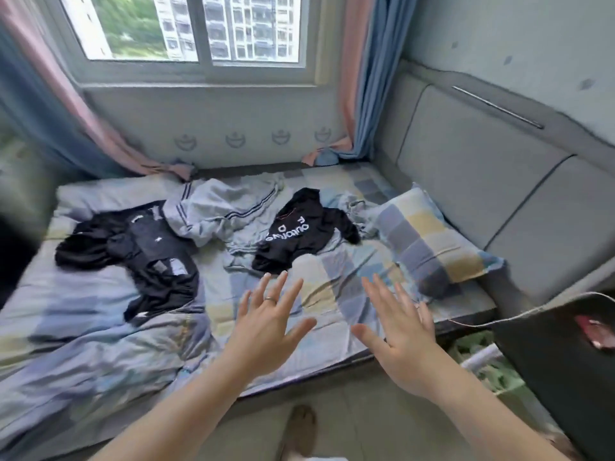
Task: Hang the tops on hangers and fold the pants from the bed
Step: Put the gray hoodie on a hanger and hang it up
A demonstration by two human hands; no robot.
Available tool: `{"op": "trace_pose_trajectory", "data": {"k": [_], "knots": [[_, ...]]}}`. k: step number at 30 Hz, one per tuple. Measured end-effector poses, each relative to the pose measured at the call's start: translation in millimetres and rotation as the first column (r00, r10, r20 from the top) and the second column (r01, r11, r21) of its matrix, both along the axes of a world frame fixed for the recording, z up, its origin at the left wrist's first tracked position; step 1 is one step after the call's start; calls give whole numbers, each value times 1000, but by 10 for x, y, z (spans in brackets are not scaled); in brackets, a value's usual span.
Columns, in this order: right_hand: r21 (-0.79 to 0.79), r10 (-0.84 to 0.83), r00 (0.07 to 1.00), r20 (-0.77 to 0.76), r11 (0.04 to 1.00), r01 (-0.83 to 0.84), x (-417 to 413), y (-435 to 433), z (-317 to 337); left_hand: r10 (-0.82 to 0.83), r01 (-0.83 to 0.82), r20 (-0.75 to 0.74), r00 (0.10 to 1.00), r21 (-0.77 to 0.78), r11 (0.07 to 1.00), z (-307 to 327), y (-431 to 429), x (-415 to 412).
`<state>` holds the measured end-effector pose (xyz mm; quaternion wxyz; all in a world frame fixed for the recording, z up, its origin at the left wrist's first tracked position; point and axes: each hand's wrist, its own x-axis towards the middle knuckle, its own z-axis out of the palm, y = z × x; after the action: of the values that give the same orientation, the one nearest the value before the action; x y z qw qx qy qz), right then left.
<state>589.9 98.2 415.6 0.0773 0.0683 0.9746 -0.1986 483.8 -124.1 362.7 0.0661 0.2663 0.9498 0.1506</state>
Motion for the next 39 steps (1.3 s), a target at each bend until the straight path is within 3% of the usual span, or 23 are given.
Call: {"op": "trace_pose_trajectory", "data": {"k": [5, 13, 24, 31, 34, 39], "knots": [[-70, 98, 991, 88, 993, -92, -892, -137, -309, 129, -126, 102, 986, -36, 991, -234, -302, -667], [-146, 99, 985, 138, 986, -78, -2282, -127, -613, 259, -249, 242, 935, -70, 966, -578, -424, -1680], [-113, 9, 977, 214, 993, 16, -3435, -101, -1267, 267, -272, 320, 909, -28, 962, -1113, -354, -3196], [-104, -88, 972, 216, 988, 113, -4669, -496, -2317, 165, -163, 355, 920, -37, 986, -2147, -671, -4561], [-97, -135, 949, 285, 981, 168, -5147, -751, -2733, 156, -115, 393, 906, -126, 985, -2603, -937, -5135], [-122, -26, 944, 330, 990, 69, -6134, -1169, -3418, 268, -196, 398, 878, -212, 957, -3400, -1365, -6119]]}}
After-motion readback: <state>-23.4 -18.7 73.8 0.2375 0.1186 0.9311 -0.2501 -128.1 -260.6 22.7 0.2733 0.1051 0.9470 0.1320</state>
